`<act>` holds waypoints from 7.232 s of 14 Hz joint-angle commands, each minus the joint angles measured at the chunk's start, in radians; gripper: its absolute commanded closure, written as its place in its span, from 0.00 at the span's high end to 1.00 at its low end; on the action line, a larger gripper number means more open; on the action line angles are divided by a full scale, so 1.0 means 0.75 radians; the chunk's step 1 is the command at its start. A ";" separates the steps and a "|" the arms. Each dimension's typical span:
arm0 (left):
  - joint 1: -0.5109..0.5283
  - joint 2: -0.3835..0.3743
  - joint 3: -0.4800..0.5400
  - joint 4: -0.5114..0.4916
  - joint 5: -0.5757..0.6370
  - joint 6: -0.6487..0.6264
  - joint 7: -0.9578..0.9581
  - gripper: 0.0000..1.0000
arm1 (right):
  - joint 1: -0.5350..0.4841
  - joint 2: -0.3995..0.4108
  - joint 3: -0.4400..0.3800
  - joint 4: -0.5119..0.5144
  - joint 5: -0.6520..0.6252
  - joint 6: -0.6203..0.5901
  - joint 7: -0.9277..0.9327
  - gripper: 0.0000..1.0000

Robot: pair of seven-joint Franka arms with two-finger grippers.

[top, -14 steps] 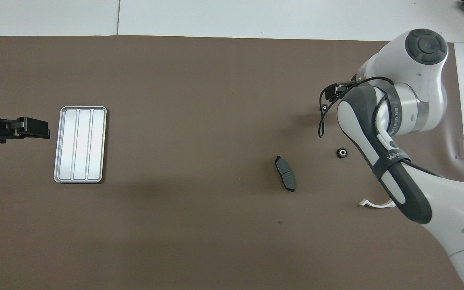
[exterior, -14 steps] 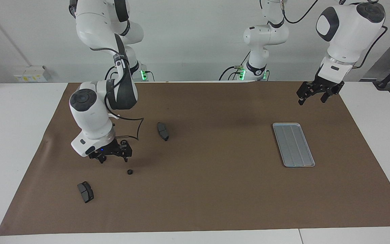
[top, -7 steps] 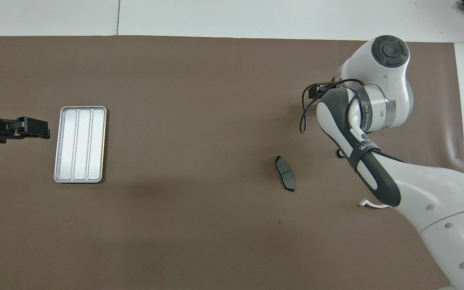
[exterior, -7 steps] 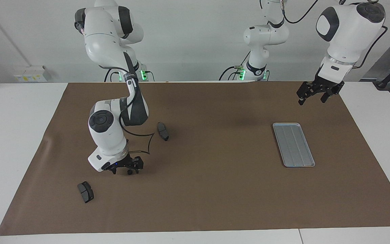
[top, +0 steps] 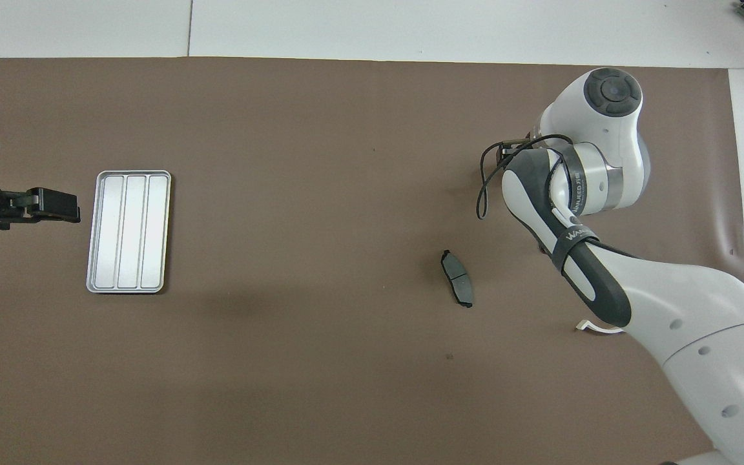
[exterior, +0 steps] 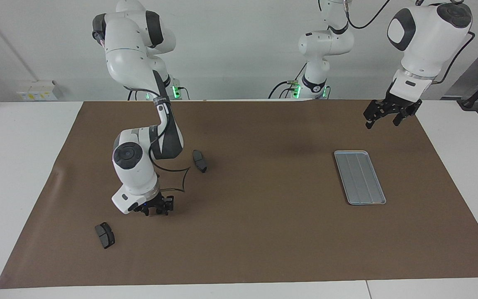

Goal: Pick bearing gear from pile to tray

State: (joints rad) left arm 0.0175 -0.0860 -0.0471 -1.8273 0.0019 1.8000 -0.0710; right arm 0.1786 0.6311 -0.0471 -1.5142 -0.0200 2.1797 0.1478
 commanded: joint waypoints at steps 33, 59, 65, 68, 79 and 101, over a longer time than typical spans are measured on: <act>-0.005 -0.018 0.006 -0.020 0.020 -0.003 -0.016 1.00 | -0.007 -0.080 0.038 -0.065 0.025 -0.035 0.052 0.00; -0.017 -0.018 0.004 -0.020 0.020 -0.003 -0.016 1.00 | 0.067 0.001 0.756 -0.143 -0.657 0.104 1.517 0.94; -0.021 -0.024 -0.003 -0.024 0.020 -0.038 0.001 1.00 | -0.011 -0.166 0.742 -0.139 -0.652 0.000 1.488 1.00; -0.054 -0.020 -0.005 -0.030 0.016 -0.019 -0.012 1.00 | -0.060 -0.275 0.654 -0.141 -0.620 -0.086 1.246 1.00; -0.405 0.231 -0.005 0.053 -0.041 0.169 -0.404 1.00 | -0.083 -0.473 0.016 -0.371 0.006 -0.076 -0.141 1.00; -0.780 0.804 0.006 0.267 0.014 0.633 -0.832 1.00 | -0.124 -0.322 -0.164 -0.636 0.340 0.399 -0.768 0.87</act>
State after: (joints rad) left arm -0.5485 0.5291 -0.0608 -1.5781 -0.0107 2.2262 -0.6786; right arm 0.0911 0.3865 -0.1705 -1.9940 0.1983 2.4723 -0.3829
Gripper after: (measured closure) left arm 0.000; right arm 0.110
